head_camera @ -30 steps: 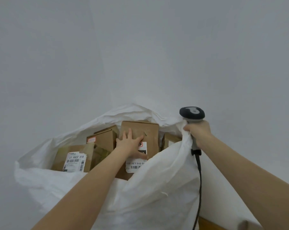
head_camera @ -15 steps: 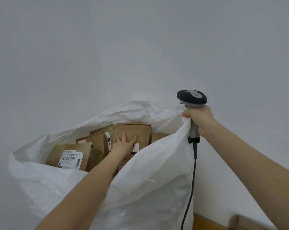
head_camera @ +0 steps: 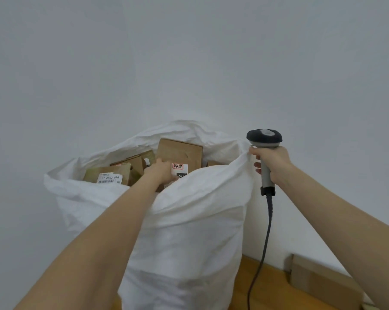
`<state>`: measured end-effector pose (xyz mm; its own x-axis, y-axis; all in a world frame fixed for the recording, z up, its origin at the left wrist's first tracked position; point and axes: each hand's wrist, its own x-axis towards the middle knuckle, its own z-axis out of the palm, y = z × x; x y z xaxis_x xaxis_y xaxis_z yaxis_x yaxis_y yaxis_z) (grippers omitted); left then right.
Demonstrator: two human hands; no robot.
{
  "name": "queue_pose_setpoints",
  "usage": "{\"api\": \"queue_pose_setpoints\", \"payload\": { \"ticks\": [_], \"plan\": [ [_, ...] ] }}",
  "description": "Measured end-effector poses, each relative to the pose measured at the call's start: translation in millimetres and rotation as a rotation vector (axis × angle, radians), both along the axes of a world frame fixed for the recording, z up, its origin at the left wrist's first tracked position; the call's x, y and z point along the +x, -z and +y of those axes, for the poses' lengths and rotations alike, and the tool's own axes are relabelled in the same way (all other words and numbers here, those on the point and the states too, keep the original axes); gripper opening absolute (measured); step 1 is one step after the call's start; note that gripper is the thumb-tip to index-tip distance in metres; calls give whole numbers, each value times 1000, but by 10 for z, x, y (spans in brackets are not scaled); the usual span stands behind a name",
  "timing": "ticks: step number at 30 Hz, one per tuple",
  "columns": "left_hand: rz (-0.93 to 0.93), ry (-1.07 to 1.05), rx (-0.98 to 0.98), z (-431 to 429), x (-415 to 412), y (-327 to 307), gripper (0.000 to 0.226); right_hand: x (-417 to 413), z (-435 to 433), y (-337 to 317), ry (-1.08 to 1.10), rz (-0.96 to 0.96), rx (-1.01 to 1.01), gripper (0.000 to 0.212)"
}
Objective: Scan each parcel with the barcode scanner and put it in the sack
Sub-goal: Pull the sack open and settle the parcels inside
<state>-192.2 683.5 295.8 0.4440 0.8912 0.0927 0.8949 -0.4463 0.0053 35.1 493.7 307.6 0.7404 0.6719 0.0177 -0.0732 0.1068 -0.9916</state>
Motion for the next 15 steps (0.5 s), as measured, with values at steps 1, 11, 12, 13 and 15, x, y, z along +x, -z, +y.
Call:
{"api": "queue_pose_setpoints", "payload": {
  "ticks": [1,11,12,13,15],
  "plan": [
    [-34,-8,25,-111,10,-74,57,-11,-98,24,-1,16,6,27],
    [-360,196,327,-1393,811,-490,56,66,-1118,274,-27,111,40,17],
    [-354,239,346,-1514,917,-444,56,92,-1192,307,-23,113,29,17],
    [-335,288,360,-1654,1030,-374,56,130,-1296,349,-22,116,28,18],
    [-305,373,389,-1884,1255,-193,55,217,-1465,450,-9,125,2,19]
  ]
}}
